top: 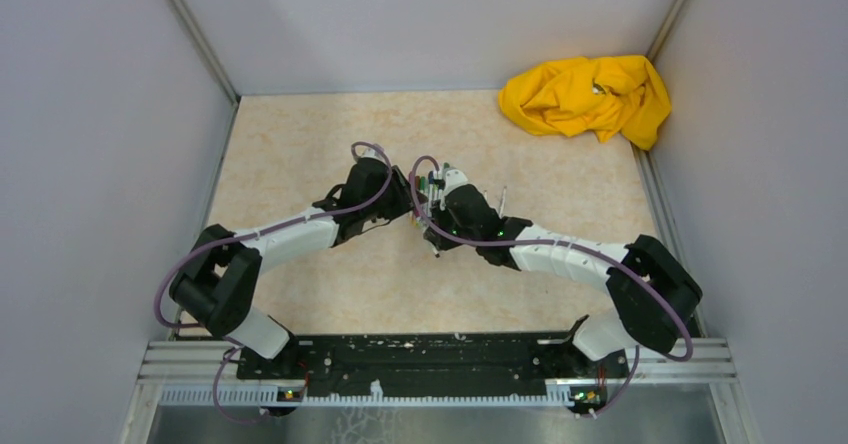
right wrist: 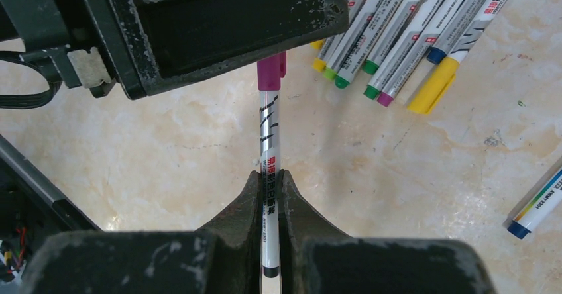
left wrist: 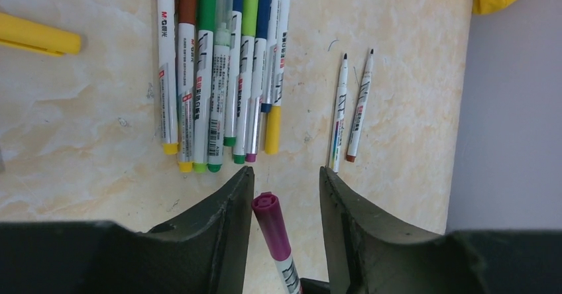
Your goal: Open the pen caps
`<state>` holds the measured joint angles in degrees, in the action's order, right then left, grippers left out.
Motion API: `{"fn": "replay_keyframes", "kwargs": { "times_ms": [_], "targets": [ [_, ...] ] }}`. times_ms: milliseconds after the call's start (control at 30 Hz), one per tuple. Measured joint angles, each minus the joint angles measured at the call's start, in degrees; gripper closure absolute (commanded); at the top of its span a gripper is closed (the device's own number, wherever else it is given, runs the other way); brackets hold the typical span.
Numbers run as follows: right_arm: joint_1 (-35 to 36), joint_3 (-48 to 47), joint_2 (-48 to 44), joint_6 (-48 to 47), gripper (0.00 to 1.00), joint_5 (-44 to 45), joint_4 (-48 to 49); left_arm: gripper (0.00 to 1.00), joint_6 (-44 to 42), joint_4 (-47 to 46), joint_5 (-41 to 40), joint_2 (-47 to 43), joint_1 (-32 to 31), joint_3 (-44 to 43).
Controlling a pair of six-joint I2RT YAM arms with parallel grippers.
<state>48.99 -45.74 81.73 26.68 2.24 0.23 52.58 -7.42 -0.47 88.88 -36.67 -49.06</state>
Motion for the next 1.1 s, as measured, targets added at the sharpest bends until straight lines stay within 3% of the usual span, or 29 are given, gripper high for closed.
{"fn": "replay_keyframes", "kwargs": {
  "times_ms": [267, 467, 667, 1100],
  "targets": [
    [0.2, 0.0, -0.1, 0.4, 1.0, 0.0, 0.5, 1.0, 1.7, -1.7, 0.3, 0.0, 0.0, 0.8],
    [0.4, 0.9, -0.4, 0.5, 1.0, 0.2, 0.8, 1.0, 3.1, -4.2, 1.5, 0.0, 0.0, 2.4],
    [0.7, 1.1, -0.4, 0.4, 0.89, 0.3, 0.9, 1.0, 3.5, -5.3, 1.9, 0.0, 0.0, 3.3],
    [0.8, 0.4, 1.5, 0.3, 0.9, 0.2, 0.7, 1.0, 3.2, -5.9, 2.0, -0.2, -0.2, 4.0]
  ]
}}
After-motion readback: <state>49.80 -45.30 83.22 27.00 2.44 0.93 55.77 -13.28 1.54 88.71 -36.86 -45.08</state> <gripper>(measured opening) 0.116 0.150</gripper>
